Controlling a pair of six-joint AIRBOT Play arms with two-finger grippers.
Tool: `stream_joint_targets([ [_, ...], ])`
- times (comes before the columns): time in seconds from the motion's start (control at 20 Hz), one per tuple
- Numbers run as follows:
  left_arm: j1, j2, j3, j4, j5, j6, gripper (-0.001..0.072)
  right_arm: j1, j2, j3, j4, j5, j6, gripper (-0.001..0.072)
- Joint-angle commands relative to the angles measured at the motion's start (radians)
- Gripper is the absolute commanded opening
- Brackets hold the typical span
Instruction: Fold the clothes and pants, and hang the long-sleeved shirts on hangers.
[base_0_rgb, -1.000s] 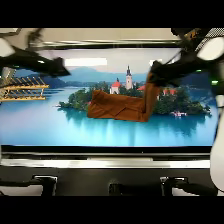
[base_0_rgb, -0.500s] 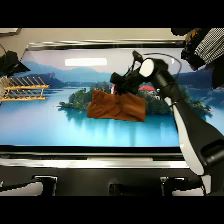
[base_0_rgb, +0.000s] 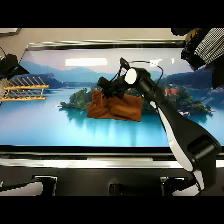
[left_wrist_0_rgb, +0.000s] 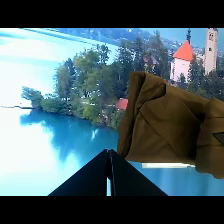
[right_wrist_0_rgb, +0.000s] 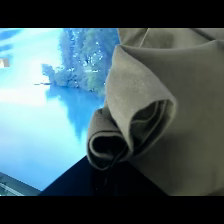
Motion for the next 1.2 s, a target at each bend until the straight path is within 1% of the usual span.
stream_joint_targets([
  [0.0,0.001,-0.001,-0.011,0.000,0.010,0.000,0.0013,0.008,-0.051,0.000,0.016,-0.062,0.006,0.0034],
  [0.15,0.001,-0.001,-0.011,0.000,0.013,0.001,0.0013,0.008,-0.094,0.000,0.051,-0.149,0.006,0.0034],
  [0.3,0.001,-0.001,-0.011,0.000,0.013,0.003,0.0013,0.008,-0.127,0.000,0.055,-0.181,0.005,0.0035],
  [0.4,0.001,-0.001,-0.011,0.000,0.013,0.003,0.0013,0.008,-0.135,0.000,0.076,-0.182,-0.001,0.0141],
  [0.45,0.001,-0.001,-0.011,0.000,0.013,0.003,0.0013,0.008,-0.134,0.001,0.122,-0.182,-0.032,0.0163],
  [0.5,0.001,-0.001,-0.011,0.000,0.013,0.003,0.0014,0.008,-0.132,0.003,0.198,-0.182,-0.087,0.0264],
  [0.6,0.001,-0.001,-0.011,0.000,0.013,0.003,0.0013,0.013,-0.121,0.006,0.356,-0.180,-0.220,0.0351],
  [0.65,0.001,-0.001,-0.011,0.000,0.013,0.003,0.0013,0.014,-0.111,0.006,0.381,-0.172,-0.247,0.0420],
  [0.8,0.000,-0.001,-0.011,-0.003,0.013,0.003,0.0013,-0.010,-0.065,0.006,0.334,-0.100,-0.254,0.0425],
  [0.9,0.000,-0.001,-0.011,-0.003,0.013,0.003,0.0013,-0.077,-0.010,0.006,0.288,-0.027,-0.254,0.0427],
  [1.05,0.000,0.001,-0.011,-0.003,0.012,0.003,0.0013,-0.264,0.098,0.005,0.180,0.172,-0.294,0.0429],
  [1.1,0.000,0.002,-0.011,-0.003,0.012,0.003,0.0013,-0.337,0.128,0.005,0.135,0.254,-0.325,0.0447],
  [1.15,0.000,0.002,-0.011,-0.003,0.009,0.003,0.0013,-0.405,0.148,0.004,0.105,0.325,-0.361,0.0494],
])
